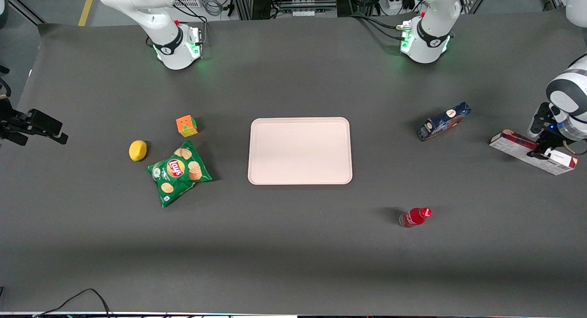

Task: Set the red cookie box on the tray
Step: 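Close the left gripper on the box end and lift it upright, then carry the upright box with the left gripper over the pink tray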

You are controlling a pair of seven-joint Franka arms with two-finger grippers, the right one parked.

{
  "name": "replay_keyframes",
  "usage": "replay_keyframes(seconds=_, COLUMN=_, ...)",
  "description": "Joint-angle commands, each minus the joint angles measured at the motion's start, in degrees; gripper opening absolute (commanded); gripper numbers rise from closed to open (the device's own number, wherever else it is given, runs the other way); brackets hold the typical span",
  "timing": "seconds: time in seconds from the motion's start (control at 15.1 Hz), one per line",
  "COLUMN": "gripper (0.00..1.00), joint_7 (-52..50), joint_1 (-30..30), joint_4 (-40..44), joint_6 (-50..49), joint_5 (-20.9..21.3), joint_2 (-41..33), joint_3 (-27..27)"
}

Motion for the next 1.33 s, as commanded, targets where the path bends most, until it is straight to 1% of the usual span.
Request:
replay_keyframes(seconds=0.0, gripper=0.10, joint_7=6.6, joint_1=-0.2, joint_4=0.9, joint_6=0.1, joint_5=-3.9, joint_2=-0.4, joint_3=0.0)
replay_keyframes(seconds=0.13, gripper=0.05, joint_7=5.2, joint_1=-0.4, joint_4=1.6, joint_6=-1.1, joint_5=-4.3, joint_2=-1.7, joint_3=-0.2)
replay_keyframes(seconds=0.2, gripper=0.05, joint_7=2.7, joint_1=-0.5, joint_4=1.6, joint_6=-2.0, joint_5=-4.2, joint_2=-2.9, joint_3=-0.2)
replay_keyframes(seconds=0.4, gripper=0.04, joint_7=-6.9, joint_1=-0.5, joint_4=3.2, joint_6=-9.0, joint_5=-4.1, joint_2=-6.6, joint_3=-0.8)
replay_keyframes(seconds=0.46, gripper=0.01, joint_7=-10.7, joint_1=-0.5, joint_4=4.1, joint_6=-12.3, joint_5=-4.1, joint_2=-7.9, joint_3=-0.8)
replay_keyframes(seconds=0.53, gripper=0.00, joint_7=-15.7, joint_1=-0.7, joint_4=5.0, joint_6=-15.5, joint_5=-4.1, joint_2=-9.2, joint_3=-0.8)
replay_keyframes(seconds=0.66, gripper=0.00, joint_7=-27.3, joint_1=-0.9, joint_4=5.4, joint_6=-21.0, joint_5=-4.1, joint_2=-12.6, joint_3=-0.8)
replay_keyframes(seconds=0.86, gripper=0.00, joint_7=-47.4, joint_1=-3.0, joint_4=5.6, joint_6=-28.1, joint_5=-4.2, joint_2=-17.1, joint_3=-1.2)
replay_keyframes(seconds=1.06, gripper=0.00, joint_7=-69.3, joint_1=-4.6, joint_4=8.6, joint_6=-35.6, joint_5=-4.2, joint_2=-21.0, joint_3=-5.3)
replay_keyframes(seconds=1.26, gripper=0.00, joint_7=-90.4, joint_1=-7.9, joint_4=13.2, joint_6=-43.0, joint_5=-4.2, joint_2=-23.0, joint_3=-9.1)
